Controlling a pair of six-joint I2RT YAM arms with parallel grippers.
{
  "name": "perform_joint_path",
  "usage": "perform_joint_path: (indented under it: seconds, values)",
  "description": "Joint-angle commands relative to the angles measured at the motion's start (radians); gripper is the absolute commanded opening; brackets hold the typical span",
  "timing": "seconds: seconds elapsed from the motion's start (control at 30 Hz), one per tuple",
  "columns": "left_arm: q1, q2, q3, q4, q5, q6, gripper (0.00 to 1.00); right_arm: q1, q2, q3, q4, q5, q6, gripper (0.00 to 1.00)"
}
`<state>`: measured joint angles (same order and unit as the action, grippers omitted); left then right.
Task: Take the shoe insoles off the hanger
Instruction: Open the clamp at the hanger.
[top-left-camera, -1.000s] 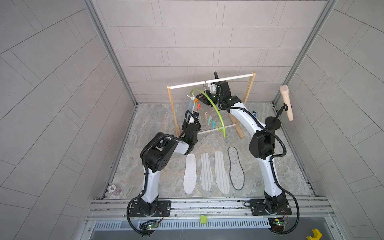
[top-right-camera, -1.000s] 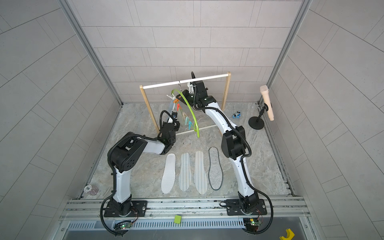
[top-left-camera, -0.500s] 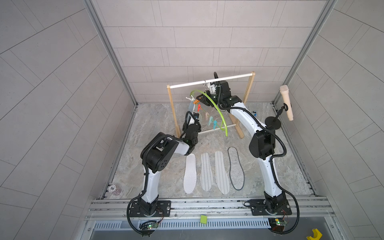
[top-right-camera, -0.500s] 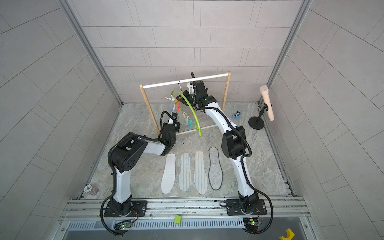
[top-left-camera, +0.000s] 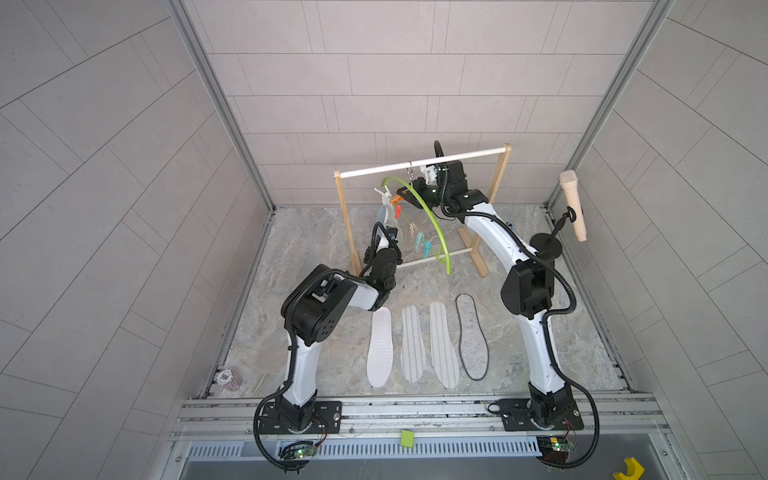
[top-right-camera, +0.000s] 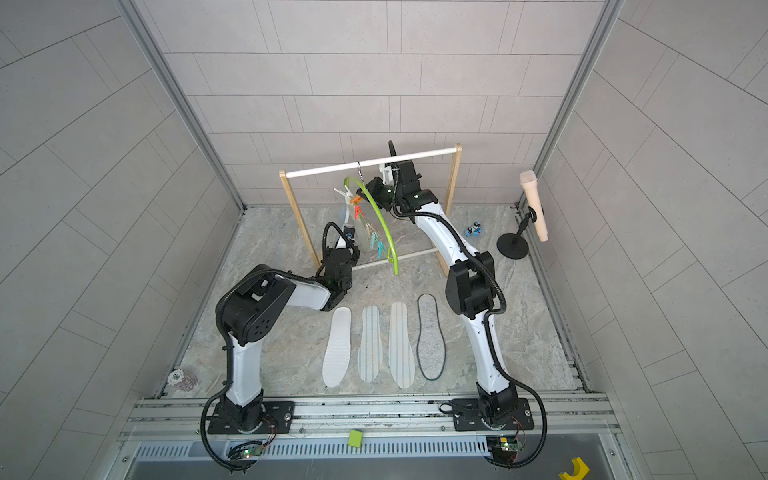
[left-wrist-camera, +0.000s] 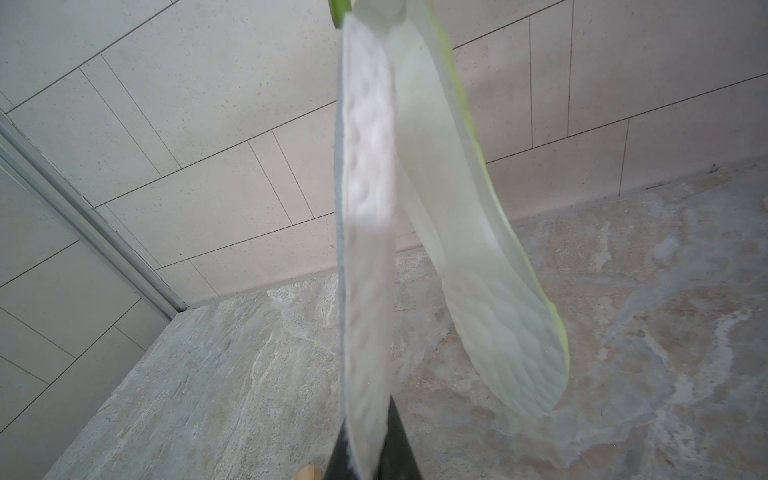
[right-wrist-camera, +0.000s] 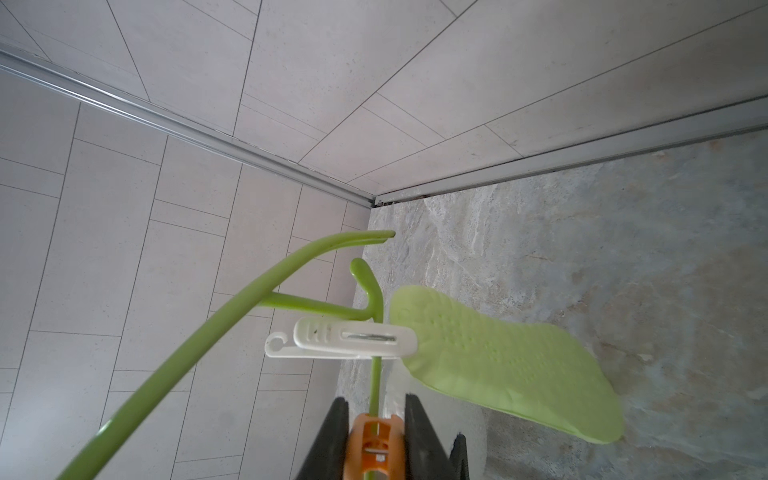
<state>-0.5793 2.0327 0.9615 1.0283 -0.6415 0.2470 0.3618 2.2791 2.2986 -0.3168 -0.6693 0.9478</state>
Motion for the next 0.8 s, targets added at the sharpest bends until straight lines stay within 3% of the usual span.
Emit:
perform_joint_path:
  seconds: [0.0,0.77]
  values:
    - [-0.004,-0.001,0.000,-0.009,-0.032,-0.006,0.00,-0.006,-0.063,-0.003,0.028,-0.012,0.010,0.24]
    - [-0.019,-0.011,0.029,0.032,-0.038,-0.021,0.00,0.011,-0.053,0.028,-0.203,-0.012,-0.164,0.26]
